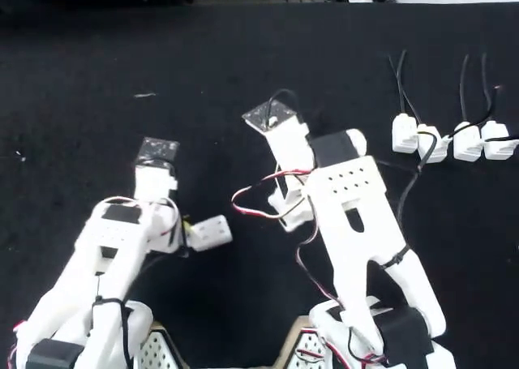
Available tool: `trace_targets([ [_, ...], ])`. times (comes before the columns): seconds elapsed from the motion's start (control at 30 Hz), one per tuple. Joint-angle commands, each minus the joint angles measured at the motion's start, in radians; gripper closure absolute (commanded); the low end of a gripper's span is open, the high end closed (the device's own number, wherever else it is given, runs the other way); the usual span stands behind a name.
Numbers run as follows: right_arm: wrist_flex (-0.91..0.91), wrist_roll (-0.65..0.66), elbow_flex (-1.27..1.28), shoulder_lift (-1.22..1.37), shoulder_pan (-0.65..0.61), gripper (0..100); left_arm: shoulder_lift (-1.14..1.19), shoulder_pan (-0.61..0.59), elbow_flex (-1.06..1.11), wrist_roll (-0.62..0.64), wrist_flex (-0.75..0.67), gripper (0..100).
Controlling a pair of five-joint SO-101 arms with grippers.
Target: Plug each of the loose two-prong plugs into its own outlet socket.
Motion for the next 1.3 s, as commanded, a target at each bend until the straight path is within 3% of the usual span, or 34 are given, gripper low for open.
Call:
trace_targets([
  [0.0,0.018,-0.041,-0.065,-0.035,-0.071,98.8,-0.011,0.077,-0.067,0.057,0.055,78],
  [0.23,-0.008,-0.120,-0.054,-0.033,-0.172,98.8,-0.012,0.012,-0.119,0.052,0.149,78],
  [0.43,-0.035,-0.146,-0.062,-0.001,-0.238,98.8,-0.012,-0.234,-0.245,0.026,0.272,78],
  [0.7,0.081,-0.245,-0.298,0.286,-0.239,98.8,-0.012,-0.499,-0.130,-0.068,0.235,78],
  [0.87,0.097,-0.262,-0.367,0.349,-0.273,98.8,-0.012,-0.524,-0.042,-0.061,0.167,78],
  [1.1,0.114,-0.224,-0.318,0.358,-0.379,98.8,-0.012,-0.510,-0.015,-0.032,0.164,78],
  [1.27,0.117,-0.221,-0.272,0.358,-0.390,98.8,-0.012,-0.513,-0.013,-0.032,0.164,78],
])
